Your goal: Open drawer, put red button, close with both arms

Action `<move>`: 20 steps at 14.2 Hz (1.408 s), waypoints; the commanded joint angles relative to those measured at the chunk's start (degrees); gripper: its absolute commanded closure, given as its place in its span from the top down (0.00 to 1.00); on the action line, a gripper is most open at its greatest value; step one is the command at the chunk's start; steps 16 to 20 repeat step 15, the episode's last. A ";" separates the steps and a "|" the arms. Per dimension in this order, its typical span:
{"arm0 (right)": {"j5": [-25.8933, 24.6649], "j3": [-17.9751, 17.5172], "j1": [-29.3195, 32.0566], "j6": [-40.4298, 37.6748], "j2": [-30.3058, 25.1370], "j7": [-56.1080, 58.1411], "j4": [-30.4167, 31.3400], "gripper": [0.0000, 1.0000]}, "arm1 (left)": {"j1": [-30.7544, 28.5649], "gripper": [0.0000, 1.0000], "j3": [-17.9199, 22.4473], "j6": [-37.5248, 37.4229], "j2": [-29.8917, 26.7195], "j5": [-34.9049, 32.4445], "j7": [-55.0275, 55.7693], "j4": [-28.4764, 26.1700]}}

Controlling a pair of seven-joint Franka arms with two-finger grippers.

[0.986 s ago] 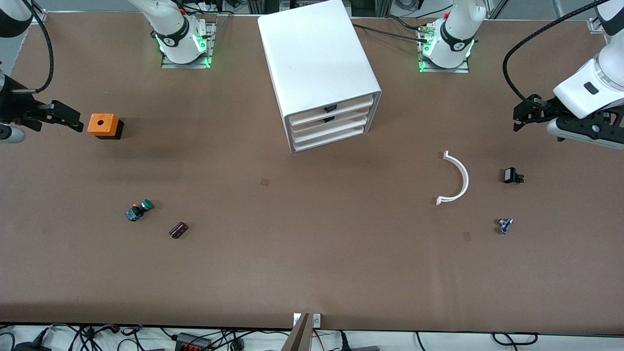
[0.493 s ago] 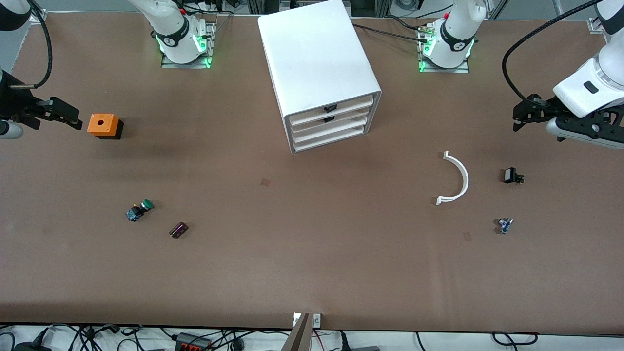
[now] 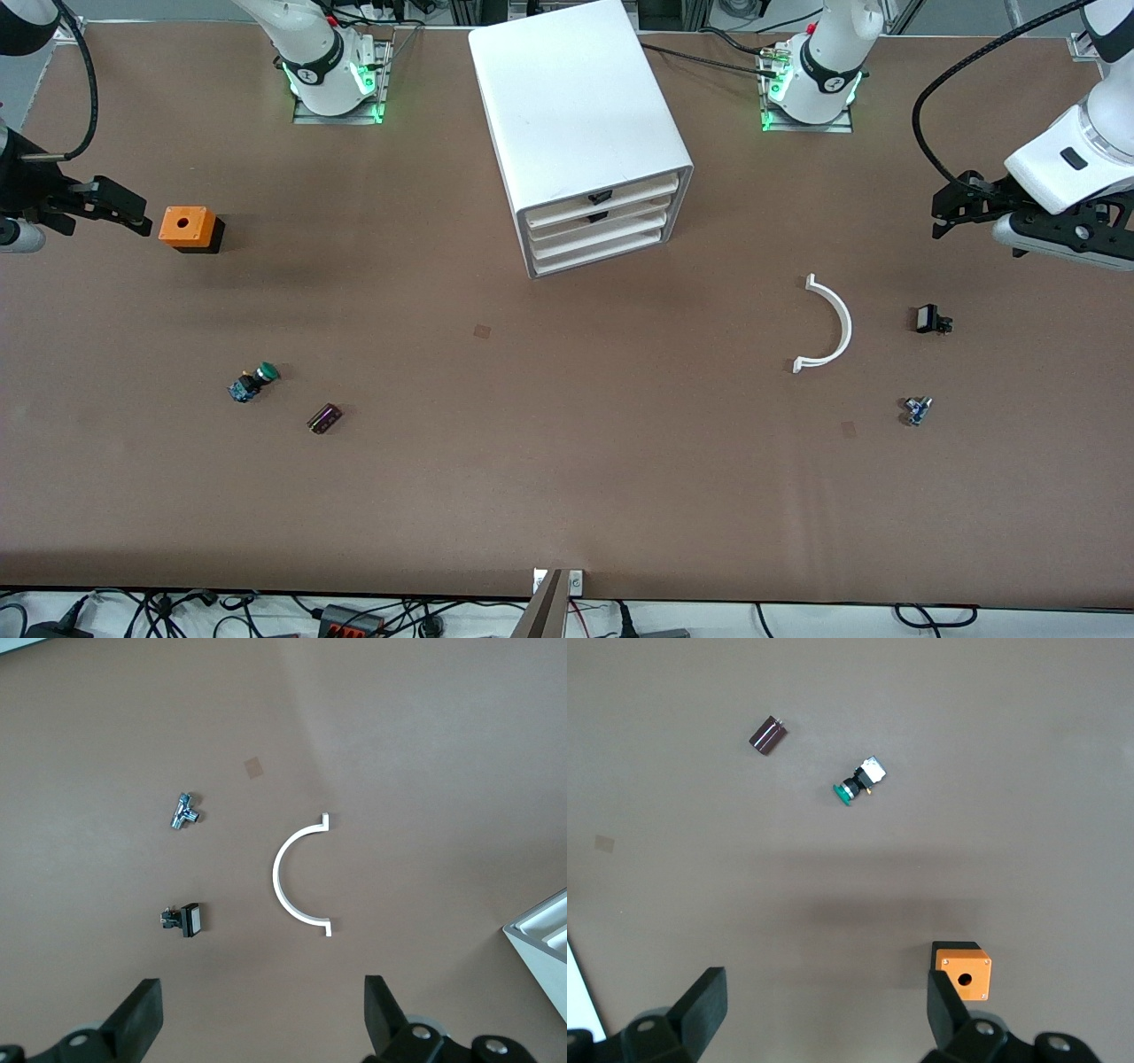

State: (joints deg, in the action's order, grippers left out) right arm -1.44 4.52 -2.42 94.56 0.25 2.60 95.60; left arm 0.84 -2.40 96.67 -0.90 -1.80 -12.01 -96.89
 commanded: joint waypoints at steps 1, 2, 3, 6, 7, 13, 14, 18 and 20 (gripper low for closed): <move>0.39 -0.12 -0.04 1.06 -0.60 -0.32 0.82 1.00 | -0.14 1.00 -0.23 -0.52 0.46 -0.84 -0.82 1.26; 0.39 -0.12 0.04 1.68 -0.60 -0.32 0.82 1.00 | -0.14 1.00 -0.23 -0.52 0.55 -0.84 -1.17 1.26; 0.47 -0.12 0.04 2.12 -0.42 -0.32 0.82 1.00 | -0.14 1.00 -0.23 -0.52 0.55 -0.84 -1.44 1.26; 0.47 -0.12 0.04 2.03 -0.42 -0.32 0.82 1.00 | -0.14 1.00 -0.23 -0.69 0.64 -0.84 -1.53 1.26; 0.47 -0.12 0.04 2.12 -0.42 -0.32 0.82 1.00 | -0.14 1.00 -0.23 -0.78 0.64 -0.84 -1.53 1.26; 1.27 0.05 0.40 2.12 -0.33 -0.32 1.08 1.00 | -0.14 1.00 -0.23 -0.78 0.55 -0.84 -1.53 1.26; 1.27 0.05 0.40 2.12 -0.42 -0.32 1.25 1.00 | -0.14 1.00 -0.23 -0.78 0.64 -0.84 -1.53 1.26; 1.27 0.05 0.40 2.12 -0.42 -0.23 1.34 1.00 | -0.14 1.00 -0.23 -0.78 0.64 -0.84 -1.53 1.26; 1.27 0.05 0.40 2.12 -0.42 -0.23 1.34 1.00 | -0.14 1.00 -0.23 -0.78 0.64 -0.84 -1.53 1.26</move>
